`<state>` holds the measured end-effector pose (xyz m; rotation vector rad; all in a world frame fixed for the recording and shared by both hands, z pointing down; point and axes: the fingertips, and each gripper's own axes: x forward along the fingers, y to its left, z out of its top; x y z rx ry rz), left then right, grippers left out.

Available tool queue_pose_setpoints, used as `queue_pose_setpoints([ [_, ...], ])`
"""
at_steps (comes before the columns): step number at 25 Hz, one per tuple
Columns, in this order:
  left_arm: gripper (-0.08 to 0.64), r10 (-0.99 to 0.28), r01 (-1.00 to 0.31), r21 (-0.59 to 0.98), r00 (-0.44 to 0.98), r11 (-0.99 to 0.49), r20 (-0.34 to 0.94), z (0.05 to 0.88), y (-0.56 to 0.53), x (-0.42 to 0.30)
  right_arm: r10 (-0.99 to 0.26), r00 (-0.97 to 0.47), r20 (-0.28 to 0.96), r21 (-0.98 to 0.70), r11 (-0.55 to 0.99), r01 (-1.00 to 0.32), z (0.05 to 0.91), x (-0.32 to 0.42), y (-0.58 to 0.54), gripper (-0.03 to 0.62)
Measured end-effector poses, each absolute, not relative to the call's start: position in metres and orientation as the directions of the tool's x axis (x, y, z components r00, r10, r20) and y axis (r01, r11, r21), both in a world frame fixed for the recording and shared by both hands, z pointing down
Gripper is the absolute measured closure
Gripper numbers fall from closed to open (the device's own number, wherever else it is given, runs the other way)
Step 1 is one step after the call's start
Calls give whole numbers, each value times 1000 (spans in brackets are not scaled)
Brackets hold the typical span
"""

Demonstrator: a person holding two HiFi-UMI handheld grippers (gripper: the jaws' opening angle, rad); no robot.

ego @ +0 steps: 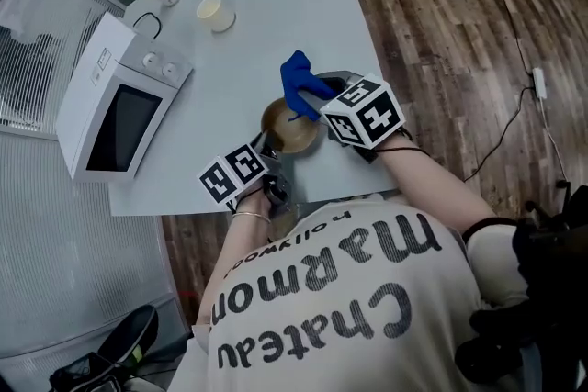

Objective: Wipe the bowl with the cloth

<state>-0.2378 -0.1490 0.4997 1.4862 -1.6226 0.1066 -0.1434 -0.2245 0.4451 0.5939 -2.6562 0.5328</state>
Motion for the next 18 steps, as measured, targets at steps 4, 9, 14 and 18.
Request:
queue_pose_setpoints([
  [4,499,-716,-801,506,146,320,683,518,-145,-229,-369,-840,399,-399,755,-521,446,-114,-236,526],
  [9,514,-691,-733,550,151,401,706,533,-141,-234,-381,-834,399,-483,686,-544,457,-98,-236,526],
  [14,440,-715,-750,554,159,361,681,532,-141,-235,-371,-850,375,-568,632,-526,460,-89,-224,526],
  [18,278,-755,-756,580,179,305,630,520,-142,-235,-387,-854,348,-575,631,-521,449,-90,-221,526],
])
